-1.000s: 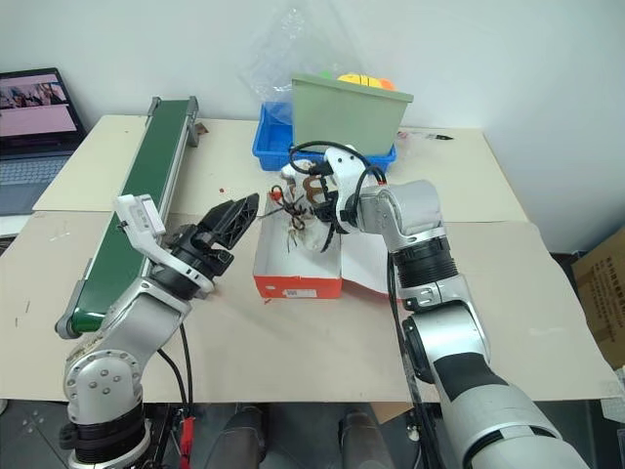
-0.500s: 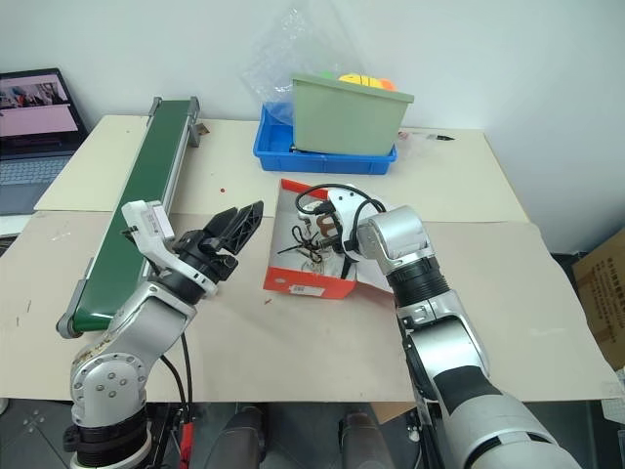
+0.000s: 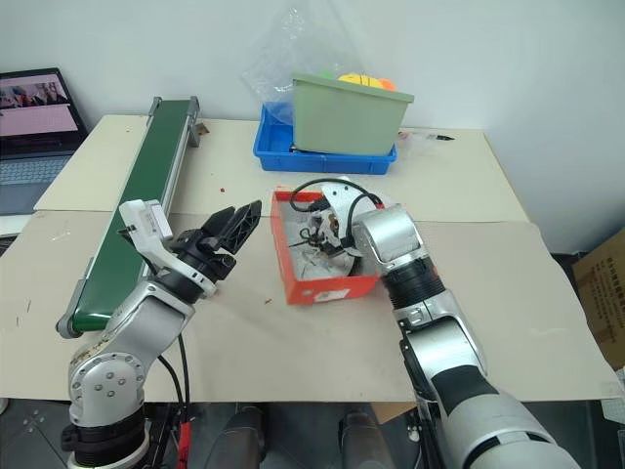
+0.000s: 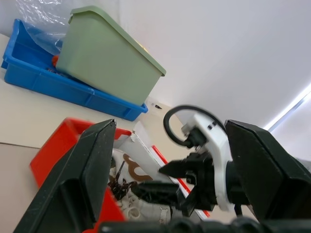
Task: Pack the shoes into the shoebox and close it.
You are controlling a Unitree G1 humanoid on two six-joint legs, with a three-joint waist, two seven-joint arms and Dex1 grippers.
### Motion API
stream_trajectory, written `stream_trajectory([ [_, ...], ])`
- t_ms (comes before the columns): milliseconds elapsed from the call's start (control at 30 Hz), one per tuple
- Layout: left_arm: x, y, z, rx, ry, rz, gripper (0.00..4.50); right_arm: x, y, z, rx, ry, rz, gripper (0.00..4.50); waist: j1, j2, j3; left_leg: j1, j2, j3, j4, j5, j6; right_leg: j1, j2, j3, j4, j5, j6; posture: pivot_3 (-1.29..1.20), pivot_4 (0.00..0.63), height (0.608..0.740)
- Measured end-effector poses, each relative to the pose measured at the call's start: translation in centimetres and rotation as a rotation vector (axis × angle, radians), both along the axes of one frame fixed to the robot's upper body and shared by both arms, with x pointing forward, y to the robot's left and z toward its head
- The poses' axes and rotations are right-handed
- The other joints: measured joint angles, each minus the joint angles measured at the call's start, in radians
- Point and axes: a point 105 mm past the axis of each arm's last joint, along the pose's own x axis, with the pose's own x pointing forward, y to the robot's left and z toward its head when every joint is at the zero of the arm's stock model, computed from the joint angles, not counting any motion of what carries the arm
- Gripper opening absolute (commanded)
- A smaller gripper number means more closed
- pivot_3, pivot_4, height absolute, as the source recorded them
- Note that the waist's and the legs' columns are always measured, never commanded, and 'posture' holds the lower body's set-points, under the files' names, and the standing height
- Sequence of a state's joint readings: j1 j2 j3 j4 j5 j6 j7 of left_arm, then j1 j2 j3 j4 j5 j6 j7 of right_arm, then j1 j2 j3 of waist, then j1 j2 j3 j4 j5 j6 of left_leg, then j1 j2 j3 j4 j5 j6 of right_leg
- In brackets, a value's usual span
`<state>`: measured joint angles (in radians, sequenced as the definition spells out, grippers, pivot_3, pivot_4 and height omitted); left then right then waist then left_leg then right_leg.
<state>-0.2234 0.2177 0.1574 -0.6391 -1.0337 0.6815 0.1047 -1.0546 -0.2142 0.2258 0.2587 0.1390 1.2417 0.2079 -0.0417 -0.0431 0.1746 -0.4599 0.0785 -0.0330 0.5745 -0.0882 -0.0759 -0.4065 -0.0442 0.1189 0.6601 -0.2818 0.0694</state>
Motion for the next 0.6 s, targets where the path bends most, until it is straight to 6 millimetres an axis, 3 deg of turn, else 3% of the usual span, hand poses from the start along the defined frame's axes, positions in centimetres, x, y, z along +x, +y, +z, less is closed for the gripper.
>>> stream_trajectory([
  [100,0.0,0.2,0.0,0.019,-0.005,0.005,3.84,0.0,0.9,5.0,0.066,-0.140,0.034,4.46,-0.001,0.000,0.000,0.000,0.000,0.000,-0.001,0.000,0.000,0.000,0.000,0.000,0.000,0.000,0.000,0.00,0.150,0.740],
  [333,1.2,2.6,-0.2,0.122,-0.004,0.143,3.84,-1.5,2.8,9.0,0.370,-0.316,0.245,4.46,0.002,0.000,0.000,0.000,0.000,0.000,-0.001,0.000,0.000,0.000,0.000,0.000,-0.002,0.000,0.000,0.00,0.150,0.740],
  [500,2.4,7.9,-1.1,0.359,0.029,0.469,3.84,-1.3,-1.1,8.6,0.424,-0.423,0.321,4.46,0.002,0.000,0.000,0.000,0.000,0.000,-0.002,0.000,0.000,0.001,0.000,0.000,-0.004,0.000,0.000,0.00,0.150,0.740],
  [600,2.4,9.3,-1.6,0.433,0.041,0.551,3.84,-1.6,-1.7,8.4,0.435,-0.463,0.395,4.46,-0.005,0.000,0.000,0.000,0.000,0.000,-0.003,0.000,0.000,0.000,0.000,0.001,-0.004,0.000,0.000,0.00,0.150,0.740],
])
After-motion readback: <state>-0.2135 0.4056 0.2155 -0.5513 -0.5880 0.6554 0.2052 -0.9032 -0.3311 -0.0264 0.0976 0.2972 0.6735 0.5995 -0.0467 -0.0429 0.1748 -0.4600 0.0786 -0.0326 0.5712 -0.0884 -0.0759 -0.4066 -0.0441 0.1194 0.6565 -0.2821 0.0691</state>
